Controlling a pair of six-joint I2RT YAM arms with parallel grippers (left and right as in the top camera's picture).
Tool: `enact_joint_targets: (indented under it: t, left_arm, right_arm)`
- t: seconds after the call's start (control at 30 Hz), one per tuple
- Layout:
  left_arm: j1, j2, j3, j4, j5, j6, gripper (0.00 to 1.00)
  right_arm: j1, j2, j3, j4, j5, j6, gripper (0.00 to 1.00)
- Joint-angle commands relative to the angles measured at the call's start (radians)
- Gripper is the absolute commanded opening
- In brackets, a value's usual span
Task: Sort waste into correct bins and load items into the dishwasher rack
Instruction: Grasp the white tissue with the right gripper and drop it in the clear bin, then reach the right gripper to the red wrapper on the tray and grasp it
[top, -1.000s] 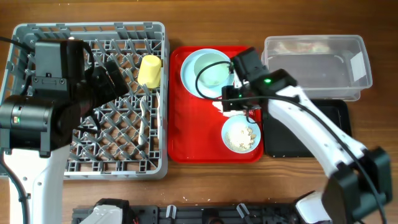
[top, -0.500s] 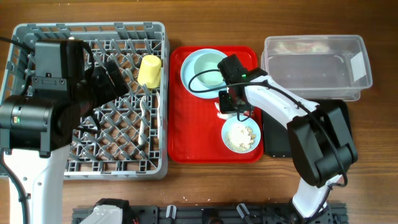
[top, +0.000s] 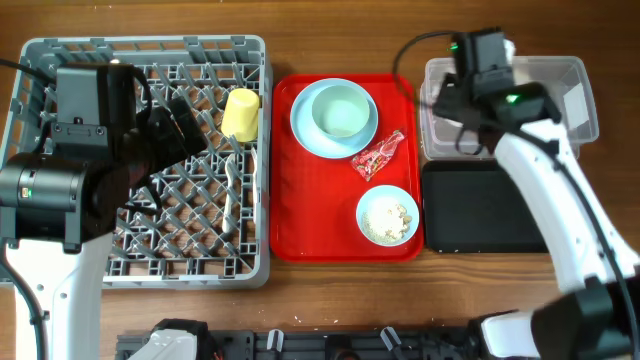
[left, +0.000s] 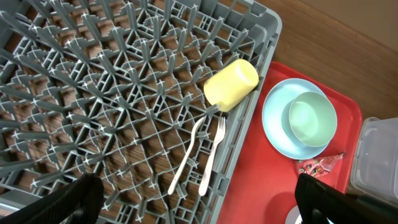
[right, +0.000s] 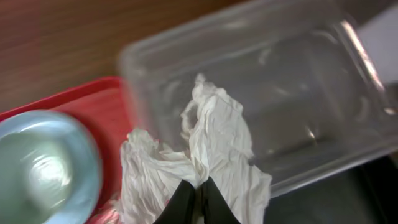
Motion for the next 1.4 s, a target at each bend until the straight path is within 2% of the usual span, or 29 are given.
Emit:
enact_joint_targets:
  t: [0.0,0.03,0.07,0.1,0.17,0.23,0.3,0.33,0.4,0.5,0.57,0.67,0.73,0.9,1.0,1.13,1.27,1.33,1.37]
  left_arm:
    - [-0.004,-0.010,-0.001,0.003,0.005,-0.010,1.00]
    - [-0.004,-0.010,-0.001,0.003,0.005,-0.010,1.00]
    - [-0.004,-0.010,-0.001,0.002,0.005,-0.010,1.00]
    - [-0.004,-0.010,-0.001,0.003,0.005,-0.010,1.00]
    - [-0.004,-0.010,-0.001,0.003,0.005,-0.010,1.00]
    - [-0.004,-0.010,-0.001,0.002,0.005,-0.010,1.00]
    - [-0.004,-0.010,-0.001,0.003,0.005,-0.010,1.00]
    - [-0.004,-0.010,-0.001,0.003,0.005,-0.010,1.00]
    - [-0.004,-0.010,-0.001,0.003,0.005,-0.010,1.00]
    - [-0.004,-0.010,-0.001,0.003,0.005,-0.010,1.00]
    - [-0.004,-0.010,-0.001,0.003,0.005,-0.010,1.00]
    - [-0.004,-0.010,-0.001,0.003,0.005,-0.010,1.00]
    - [-0.004,-0.010,-0.001,0.003,0.005,-0.010,1.00]
    - [-0.004,-0.010,-0.001,0.003,0.005,-0.010,1.00]
    - [-0.004,-0.010,-0.001,0.003,0.005,-0.010,1.00]
    - [-0.004,-0.010,-0.001,0.003,0.005,-0.010,1.00]
    - [-0.004,-0.010,-0.001,0.003,0.005,-0.010,1.00]
    - [-0.004,-0.010,-0.001,0.003,0.005,-0.010,1.00]
    - [-0.004,-0.010,-0.001,0.003,0.005,-0.010,1.00]
  right_arm:
    - [-0.089,0.117,-0.021,0.016,-0.020,0.027,0.28]
    - [-0.111,0.151,-0.021,0.016,-0.039,0.024,0.47]
    - [-0.125,0.170,-0.021,0.015,-0.047,0.025,0.57]
    - [-0.139,0.177,-0.021,0.016,-0.050,0.026,0.62]
    - [-0.159,0.146,-0.006,0.011,-0.070,0.029,0.63]
    - [-0.158,0.076,0.010,-0.003,-0.171,0.026,0.63]
    - [-0.148,-0.029,0.011,-0.003,-0.399,0.029,0.61]
    - [-0.131,-0.080,0.011,-0.009,-0.525,0.050,0.58]
    - [-0.084,-0.126,0.011,-0.034,-0.629,0.141,0.58]
    - [0.045,-0.135,0.010,-0.041,-0.659,0.267,0.55]
    - [0.133,-0.121,-0.002,-0.036,-0.616,0.401,0.45]
    - [0.272,-0.080,-0.026,-0.043,-0.360,0.706,0.46]
    - [0.327,-0.047,-0.050,-0.050,-0.195,0.882,0.37]
    - [0.340,0.059,-0.119,-0.042,-0.092,1.103,0.27]
    - [0.340,0.174,-0.139,-0.025,-0.026,1.137,0.22]
    - [0.339,0.294,-0.139,0.010,0.005,1.136,0.20]
    - [0.338,0.378,-0.139,0.066,0.031,1.136,0.31]
    - [0.338,0.396,-0.139,0.079,0.057,1.136,0.39]
    - [0.338,0.399,-0.139,0.083,0.083,1.136,0.39]
